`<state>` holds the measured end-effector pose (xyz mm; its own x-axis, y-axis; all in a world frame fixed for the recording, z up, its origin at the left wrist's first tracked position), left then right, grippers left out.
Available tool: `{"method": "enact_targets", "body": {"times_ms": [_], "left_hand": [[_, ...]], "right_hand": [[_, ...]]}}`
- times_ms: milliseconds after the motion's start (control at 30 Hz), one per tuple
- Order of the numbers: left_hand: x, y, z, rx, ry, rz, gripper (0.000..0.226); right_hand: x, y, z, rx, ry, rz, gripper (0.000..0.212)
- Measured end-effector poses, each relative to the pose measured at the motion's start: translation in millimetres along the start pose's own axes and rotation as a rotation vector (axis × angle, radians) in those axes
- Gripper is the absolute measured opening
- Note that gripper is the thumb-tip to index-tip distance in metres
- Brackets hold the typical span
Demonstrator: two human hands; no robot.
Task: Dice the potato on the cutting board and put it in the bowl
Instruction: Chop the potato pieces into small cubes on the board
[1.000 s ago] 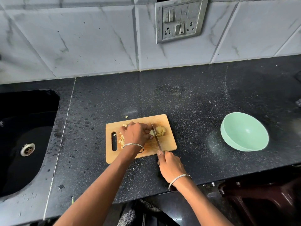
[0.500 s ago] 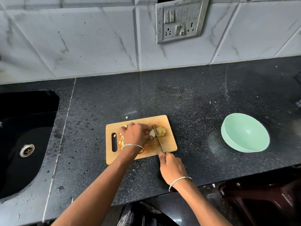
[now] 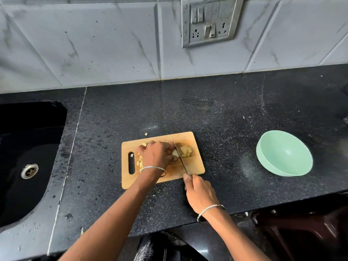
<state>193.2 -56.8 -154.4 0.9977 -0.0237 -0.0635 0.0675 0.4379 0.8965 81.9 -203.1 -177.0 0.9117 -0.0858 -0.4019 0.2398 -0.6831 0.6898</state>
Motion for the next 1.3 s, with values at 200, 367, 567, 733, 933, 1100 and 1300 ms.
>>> {"method": "enact_targets", "body": {"times_ms": [200, 367, 567, 733, 933, 1100, 1300], "left_hand": [[3.5, -5.5, -6.1, -0.083, 0.046, -0.029, 0.025], [6.3, -10.5, -9.9, -0.126, 0.063, -0.072, 0.028], [3.9, -8.3, -7.6, -0.106, 0.040, -0.032, 0.023], [2.0, -10.0, -7.3, -0.122, -0.011, -0.035, 0.031], [-9.0, 12.8, 0.9, 0.093, -0.021, 0.081, 0.021], [-9.2, 11.7, -0.8, 0.096, 0.016, 0.068, 0.010], [-5.0, 11.0, -1.2, 0.044, 0.013, 0.059, 0.013]], "right_hand": [[-0.5, 3.8, -2.7, -0.032, -0.066, -0.005, 0.039], [6.2, 4.5, -17.4, -0.111, -0.088, 0.048, 0.042], [-23.3, 6.6, 11.7, -0.139, -0.111, -0.002, 0.046], [-23.5, 16.8, 9.3, -0.111, -0.048, 0.040, 0.048], [-13.1, 11.9, -6.7, -0.077, -0.031, 0.023, 0.040], [-11.0, 5.6, -8.3, -0.077, -0.035, 0.008, 0.044], [-5.2, -0.3, -10.9, -0.090, -0.102, 0.005, 0.043]]}}
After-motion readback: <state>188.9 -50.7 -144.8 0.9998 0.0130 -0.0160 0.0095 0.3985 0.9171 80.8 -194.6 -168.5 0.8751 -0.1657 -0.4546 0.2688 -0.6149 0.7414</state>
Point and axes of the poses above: each hand's wrist, its own x-axis towards the middle knuckle, its own y-axis out of the back of the hand, z = x × y, the point moved 9 cm from there along x, towards the middle knuckle, and after that the axes turned 4 degrees about x, right-handed, at the moved point
